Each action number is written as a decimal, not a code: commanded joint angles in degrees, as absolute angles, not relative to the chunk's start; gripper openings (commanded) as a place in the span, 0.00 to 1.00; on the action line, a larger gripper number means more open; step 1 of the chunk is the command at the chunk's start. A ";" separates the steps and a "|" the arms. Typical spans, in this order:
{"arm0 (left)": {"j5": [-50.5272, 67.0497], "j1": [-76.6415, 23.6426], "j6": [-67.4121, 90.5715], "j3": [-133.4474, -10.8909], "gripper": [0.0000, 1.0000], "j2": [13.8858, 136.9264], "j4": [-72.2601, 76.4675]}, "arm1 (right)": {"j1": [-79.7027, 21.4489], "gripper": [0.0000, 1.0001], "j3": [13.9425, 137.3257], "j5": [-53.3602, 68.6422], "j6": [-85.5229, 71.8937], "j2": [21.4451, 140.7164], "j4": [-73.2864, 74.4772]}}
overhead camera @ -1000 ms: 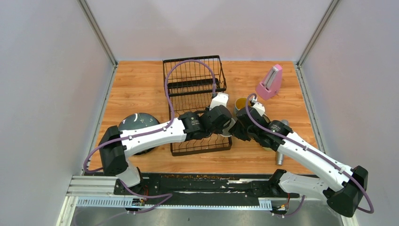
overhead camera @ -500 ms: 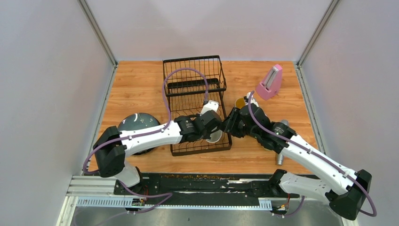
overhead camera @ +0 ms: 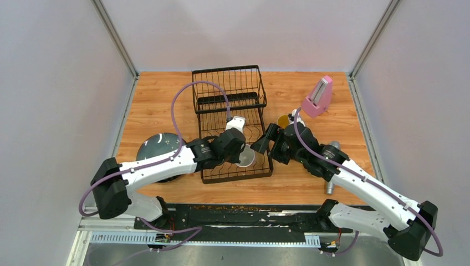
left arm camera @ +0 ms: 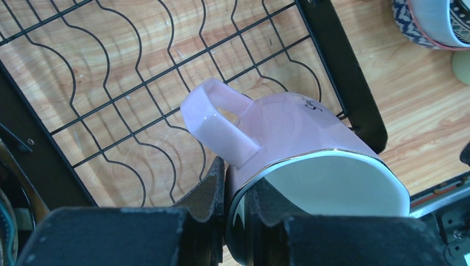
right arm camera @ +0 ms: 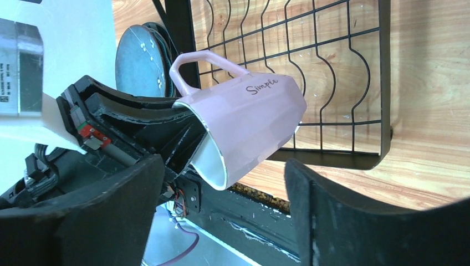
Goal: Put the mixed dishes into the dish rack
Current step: Pick up the cup at the center of the board.
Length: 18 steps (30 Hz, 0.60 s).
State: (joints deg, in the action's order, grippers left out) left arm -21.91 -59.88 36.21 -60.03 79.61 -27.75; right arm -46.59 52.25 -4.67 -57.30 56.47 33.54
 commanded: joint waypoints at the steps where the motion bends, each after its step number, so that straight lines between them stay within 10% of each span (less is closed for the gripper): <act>1: -18.82 -58.39 37.50 -59.11 0.00 73.91 -19.41 | -45.05 0.86 52.29 -2.56 -58.03 55.12 31.26; 18: 7.76 -45.73 39.80 -41.57 0.00 53.69 3.41 | -20.36 0.99 41.96 35.55 -58.21 47.43 11.99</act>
State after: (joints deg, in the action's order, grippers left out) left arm -5.08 -49.52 36.62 -43.92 60.93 -13.89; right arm -25.43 45.04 20.40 -57.14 50.72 22.81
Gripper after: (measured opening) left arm 0.165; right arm 0.987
